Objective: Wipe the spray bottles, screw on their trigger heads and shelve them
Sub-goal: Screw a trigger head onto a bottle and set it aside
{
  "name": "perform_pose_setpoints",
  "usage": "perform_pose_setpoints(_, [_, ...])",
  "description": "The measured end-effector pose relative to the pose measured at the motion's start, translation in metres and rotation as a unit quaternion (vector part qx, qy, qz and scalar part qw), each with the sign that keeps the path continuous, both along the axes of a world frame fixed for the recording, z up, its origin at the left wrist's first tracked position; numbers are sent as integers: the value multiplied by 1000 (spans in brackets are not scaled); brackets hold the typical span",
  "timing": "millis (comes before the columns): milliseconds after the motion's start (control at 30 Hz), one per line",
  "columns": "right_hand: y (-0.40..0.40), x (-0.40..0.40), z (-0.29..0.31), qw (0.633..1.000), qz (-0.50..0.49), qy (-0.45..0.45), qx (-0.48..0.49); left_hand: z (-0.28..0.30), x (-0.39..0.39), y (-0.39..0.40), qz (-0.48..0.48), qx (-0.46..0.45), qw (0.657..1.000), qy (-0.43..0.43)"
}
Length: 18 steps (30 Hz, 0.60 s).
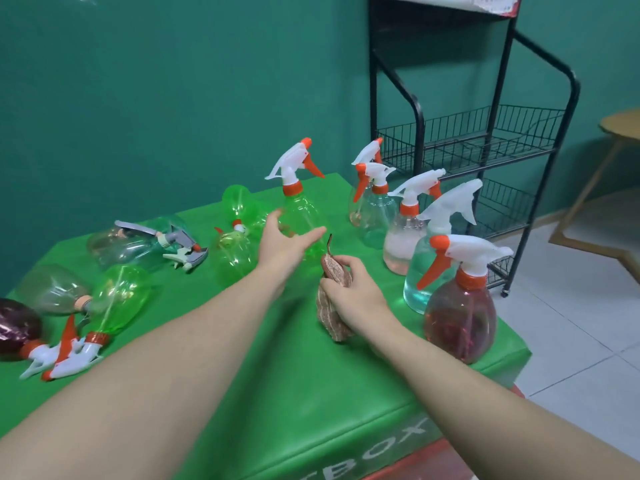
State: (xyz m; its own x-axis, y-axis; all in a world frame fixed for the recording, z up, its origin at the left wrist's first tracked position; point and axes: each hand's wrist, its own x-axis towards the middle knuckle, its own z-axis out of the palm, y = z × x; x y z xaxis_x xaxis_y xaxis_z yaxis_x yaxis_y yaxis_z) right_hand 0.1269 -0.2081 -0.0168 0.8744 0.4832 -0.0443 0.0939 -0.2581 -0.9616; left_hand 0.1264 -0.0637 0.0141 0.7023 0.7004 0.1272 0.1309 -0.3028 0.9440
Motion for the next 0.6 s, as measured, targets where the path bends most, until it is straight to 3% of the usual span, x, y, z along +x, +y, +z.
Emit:
perform_pose_setpoints(300, [28, 40, -14, 1000, 4, -11, 21, -20, 109, 34, 9, 43, 997, 71])
perform_pose_setpoints(600, [37, 56, -23, 1000, 15, -9, 18, -39, 156, 50, -16, 60, 991, 114])
